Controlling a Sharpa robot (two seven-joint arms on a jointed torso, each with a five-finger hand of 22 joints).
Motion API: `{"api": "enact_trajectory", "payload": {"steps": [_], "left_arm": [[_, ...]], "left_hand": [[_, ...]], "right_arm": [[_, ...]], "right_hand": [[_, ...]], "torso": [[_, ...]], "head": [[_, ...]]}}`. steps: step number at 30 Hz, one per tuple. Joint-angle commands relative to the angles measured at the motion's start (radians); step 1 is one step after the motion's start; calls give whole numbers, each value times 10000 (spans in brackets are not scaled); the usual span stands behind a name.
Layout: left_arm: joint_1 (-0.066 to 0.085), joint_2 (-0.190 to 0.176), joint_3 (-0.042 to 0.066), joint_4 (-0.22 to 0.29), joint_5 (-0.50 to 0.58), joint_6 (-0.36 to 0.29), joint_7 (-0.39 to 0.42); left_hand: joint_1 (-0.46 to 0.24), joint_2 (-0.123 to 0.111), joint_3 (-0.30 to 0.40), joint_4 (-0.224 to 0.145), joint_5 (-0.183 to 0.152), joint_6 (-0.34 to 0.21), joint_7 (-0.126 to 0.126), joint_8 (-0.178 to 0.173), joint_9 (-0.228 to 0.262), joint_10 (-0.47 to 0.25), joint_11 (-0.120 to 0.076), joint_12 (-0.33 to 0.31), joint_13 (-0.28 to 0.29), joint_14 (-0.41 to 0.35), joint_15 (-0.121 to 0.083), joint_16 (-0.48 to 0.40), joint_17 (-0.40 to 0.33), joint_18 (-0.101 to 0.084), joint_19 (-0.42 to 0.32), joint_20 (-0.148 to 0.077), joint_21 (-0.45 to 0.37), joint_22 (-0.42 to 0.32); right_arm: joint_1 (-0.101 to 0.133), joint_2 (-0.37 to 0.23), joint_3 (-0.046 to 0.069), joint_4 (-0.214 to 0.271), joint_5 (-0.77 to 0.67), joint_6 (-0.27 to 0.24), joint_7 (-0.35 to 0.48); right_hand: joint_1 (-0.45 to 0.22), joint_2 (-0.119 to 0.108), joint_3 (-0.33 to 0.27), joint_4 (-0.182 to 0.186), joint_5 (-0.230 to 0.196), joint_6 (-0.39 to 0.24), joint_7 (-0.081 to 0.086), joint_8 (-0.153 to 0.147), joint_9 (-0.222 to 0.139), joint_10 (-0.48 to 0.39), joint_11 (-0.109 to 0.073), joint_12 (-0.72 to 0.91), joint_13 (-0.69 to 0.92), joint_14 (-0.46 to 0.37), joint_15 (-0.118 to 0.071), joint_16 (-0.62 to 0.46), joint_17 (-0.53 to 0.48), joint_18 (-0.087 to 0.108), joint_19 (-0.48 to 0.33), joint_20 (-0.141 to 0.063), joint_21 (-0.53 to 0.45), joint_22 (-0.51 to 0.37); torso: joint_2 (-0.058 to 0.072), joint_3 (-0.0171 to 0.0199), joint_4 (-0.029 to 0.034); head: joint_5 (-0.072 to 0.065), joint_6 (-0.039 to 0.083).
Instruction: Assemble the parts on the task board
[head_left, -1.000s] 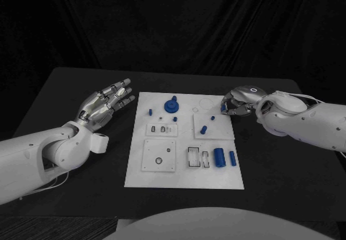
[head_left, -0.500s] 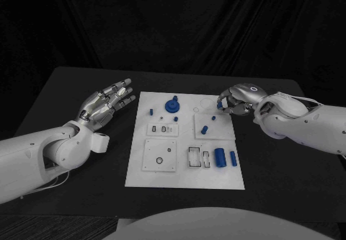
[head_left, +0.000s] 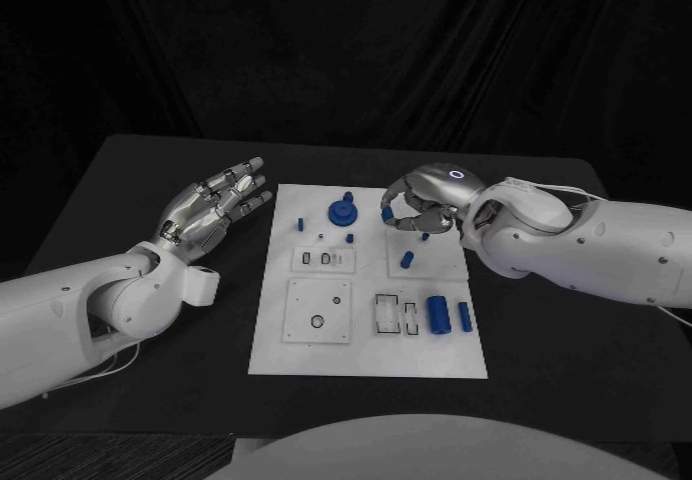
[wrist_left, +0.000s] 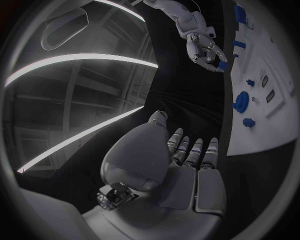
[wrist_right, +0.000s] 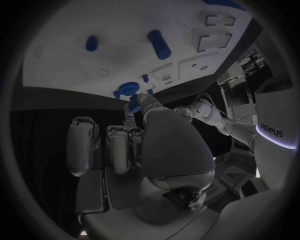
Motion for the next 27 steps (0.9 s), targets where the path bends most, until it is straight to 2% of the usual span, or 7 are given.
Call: {"api": "enact_trajectory", "payload": {"steps": [1,6,10,15,22,23,27], "left_arm": [[-12,-7,8,27,-6,122,1100],[-12,-43,8,36,-6,115,1081],[-12,-24,8,26,-6,131,1070],[-13,24,7,1,-6,165,1063],[-14,40,7,-17,-6,200,1016],[-14,42,7,-17,-6,205,1010],[-15,43,7,-14,-6,213,992]], "left_hand": [[81,24,55,22,43,-79,-9,-63,-9,3,82,30,9,3,54,56,9,1,16,17,34,13],[84,25,60,21,44,-72,-9,-61,-8,5,85,45,11,4,55,60,10,1,18,17,36,15],[84,25,60,21,44,-72,-9,-61,-8,5,85,45,11,4,55,60,10,1,18,17,36,15],[88,23,68,20,46,-73,-9,-61,-8,8,93,48,12,5,55,63,10,-1,17,17,35,13],[92,25,74,18,47,-65,-7,-59,-7,8,96,49,12,4,55,59,9,-2,14,16,31,10],[92,25,74,18,47,-65,-7,-59,-7,8,96,49,12,4,55,59,9,-2,14,16,31,10],[92,25,74,18,47,-65,-7,-59,-7,8,96,49,12,4,55,59,9,-2,14,16,31,10]], "right_arm": [[-26,331,6,6,-115,951,-374],[-98,839,7,-164,-352,1311,-399],[-200,1175,7,-314,-431,1608,-450],[-331,1478,8,-431,-465,1809,-493],[-428,1698,8,-535,-477,1988,-587],[-434,1718,8,-554,-477,2005,-604],[-448,1772,8,-621,-481,2030,-616]], "right_hand": [[31,6,21,-64,16,-75,17,-75,-19,1065,38,25,2634,877,48,-59,1834,-2,75,15,-68,1960],[32,3,24,-76,19,-94,20,-82,-22,1065,41,25,2634,878,52,-57,1838,0,72,19,-77,1957],[32,1,25,-82,21,-103,23,-85,-24,1065,41,25,2634,877,54,-58,1836,4,63,21,-95,1951],[33,-4,27,-93,28,-113,29,-88,-25,1065,42,25,2634,876,57,-63,1827,8,57,23,-110,1947],[54,-6,87,-212,230,-159,59,-94,-32,1065,68,25,2634,870,84,-80,1797,20,44,52,-164,1934],[54,-6,87,-212,230,-159,59,-94,-32,1065,68,25,2634,870,84,-80,1797,20,44,52,-164,1934],[-16,-22,76,-217,180,-192,81,-104,-38,1065,85,25,2634,867,97,-88,1785,29,27,65,-206,1922]], "torso": [[-11,-1,30],[-28,-15,46],[-3,7,18],[11,24,49],[9,-3,43],[14,-5,20],[20,0,6]], "head": [[40,2],[73,2],[81,2],[57,2],[62,2],[84,2],[100,2]]}}
